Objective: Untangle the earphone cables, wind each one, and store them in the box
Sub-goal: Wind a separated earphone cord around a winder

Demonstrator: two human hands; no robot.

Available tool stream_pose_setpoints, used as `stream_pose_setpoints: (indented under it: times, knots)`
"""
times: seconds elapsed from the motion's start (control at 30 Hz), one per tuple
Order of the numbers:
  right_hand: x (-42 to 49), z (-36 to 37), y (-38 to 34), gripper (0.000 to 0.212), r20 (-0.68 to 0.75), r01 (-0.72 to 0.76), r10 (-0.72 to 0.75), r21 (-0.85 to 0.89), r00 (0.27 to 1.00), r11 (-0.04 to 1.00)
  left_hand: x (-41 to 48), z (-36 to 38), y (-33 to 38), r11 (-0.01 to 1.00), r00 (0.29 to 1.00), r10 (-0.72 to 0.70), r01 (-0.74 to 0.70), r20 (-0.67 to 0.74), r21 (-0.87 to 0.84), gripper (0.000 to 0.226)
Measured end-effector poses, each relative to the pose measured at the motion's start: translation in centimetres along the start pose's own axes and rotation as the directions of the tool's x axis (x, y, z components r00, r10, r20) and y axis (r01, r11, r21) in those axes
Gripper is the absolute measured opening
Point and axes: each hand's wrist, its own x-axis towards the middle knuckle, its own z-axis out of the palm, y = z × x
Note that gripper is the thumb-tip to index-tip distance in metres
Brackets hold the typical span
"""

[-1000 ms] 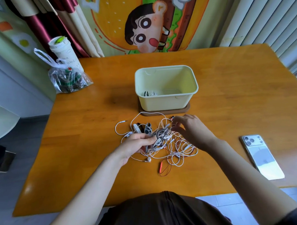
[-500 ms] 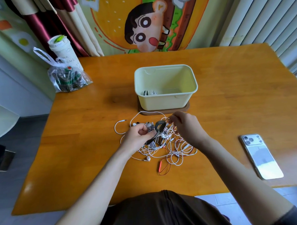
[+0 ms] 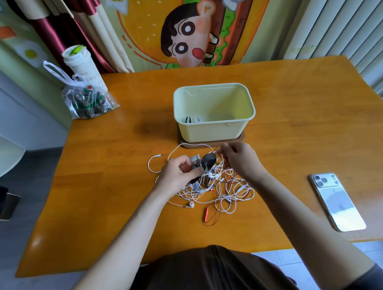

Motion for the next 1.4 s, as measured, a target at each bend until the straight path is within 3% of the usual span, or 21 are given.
stream_pose_setpoints:
  times: [0.23, 0.4, 0.73, 0.97, 1.07, 1.2, 1.3, 1.4]
  knots:
    - [-0.3, 0.0, -0.6, 0.035, 0.030, -0.039, 0.035, 0.147, 0.999, 0.988, 0.1, 0.2, -0.1, 1.000, 0.999, 0.027, -0.027, -0.027, 0.004, 0.020]
    - [-0.3, -0.1, -1.0, 0.034, 0.050, -0.037, 0.026, 0.230, 0.998, 0.973, -0.1, 0.5, -0.4, 0.983, 0.987, 0.150, -0.141, -0.067, 0.118, 0.029]
    - [-0.9, 0.4, -0.4, 0.032, -0.009, 0.092, -0.091, 0.054, 0.996, 0.994, -0.4, 0.6, -1.3, 0.993, 0.983, 0.098, -0.107, -0.152, -0.051, 0.025]
    - [-2.1, 1.6, -0.4, 0.027, 0.022, 0.157, -0.156, -0.023, 0.987, 0.987, -0.1, 0.9, -1.6, 0.993, 0.983, 0.018, -0.039, -0.183, -0.114, 0.022]
    - [-2.6, 2.1, -0.1, 0.026, 0.046, 0.199, -0.195, -0.105, 0.980, 0.974, -0.2, 1.0, -1.4, 0.976, 0.976, -0.069, 0.024, -0.205, -0.214, 0.024]
    - [-3.9, 3.6, 0.8, 0.019, 0.069, 0.371, -0.365, -0.206, 0.929, 0.905, -0.1, 1.4, -0.7, 0.869, 0.965, -0.223, 0.133, -0.137, -0.477, 0.018]
    - [-4.0, 3.5, 1.5, 0.016, 0.094, 0.482, -0.484, -0.371, 0.870, 0.794, -0.1, 1.6, -0.4, 0.786, 0.958, -0.274, 0.176, -0.080, -0.593, 0.020]
    - [-4.4, 3.6, 1.6, 0.021, 0.179, 0.520, -0.506, -0.510, 0.844, 0.686, -0.1, 1.6, -0.1, 0.696, 0.951, -0.308, 0.219, -0.010, -0.684, 0.021]
